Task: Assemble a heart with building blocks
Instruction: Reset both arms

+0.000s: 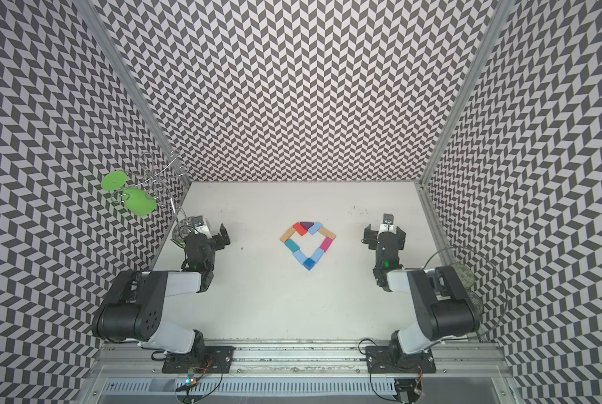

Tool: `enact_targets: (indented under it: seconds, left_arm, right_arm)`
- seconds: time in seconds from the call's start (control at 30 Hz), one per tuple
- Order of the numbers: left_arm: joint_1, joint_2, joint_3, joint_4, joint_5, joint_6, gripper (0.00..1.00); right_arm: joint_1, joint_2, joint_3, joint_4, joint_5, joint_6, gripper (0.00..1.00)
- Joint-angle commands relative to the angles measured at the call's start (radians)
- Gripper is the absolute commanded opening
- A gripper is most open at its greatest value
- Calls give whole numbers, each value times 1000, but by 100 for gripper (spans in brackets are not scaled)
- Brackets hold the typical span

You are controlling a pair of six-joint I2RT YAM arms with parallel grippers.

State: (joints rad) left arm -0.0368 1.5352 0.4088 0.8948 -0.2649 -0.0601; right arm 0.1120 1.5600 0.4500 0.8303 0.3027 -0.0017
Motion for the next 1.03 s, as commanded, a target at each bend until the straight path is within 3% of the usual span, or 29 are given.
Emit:
enact_targets:
  seconds: [0.0, 0.1, 0.17, 0.23, 0.3, 0.4, 0.6, 1.0]
  left_arm:
    - [-1, -11, -100, 225, 144, 59, 99]
    - [4, 50, -282, 656, 121, 57, 100]
    - [5, 11, -282, 596, 110, 43, 100]
    - [12, 55, -229, 572, 92, 34, 100]
    - [14, 25, -170, 401, 81, 19, 100]
    - [12, 33, -182, 442, 82, 24, 100]
    - [9, 17, -177, 404, 79, 22, 100]
    - [0, 18, -165, 386, 70, 32, 100]
  right_arm:
    - [-20, -18, -28, 143, -117, -24, 100]
    - [-21, -79, -202, 379, -171, -43, 100]
    - [-26, -46, -284, 527, -284, -91, 100]
    - [-25, -9, -306, 632, -294, -97, 100]
    - [-31, 18, -238, 532, -237, -52, 100]
    - [-83, -28, -157, 336, -304, -27, 100]
    - [-83, 0, -198, 470, -301, -23, 99]
    - [-83, -23, -172, 378, -306, -26, 99]
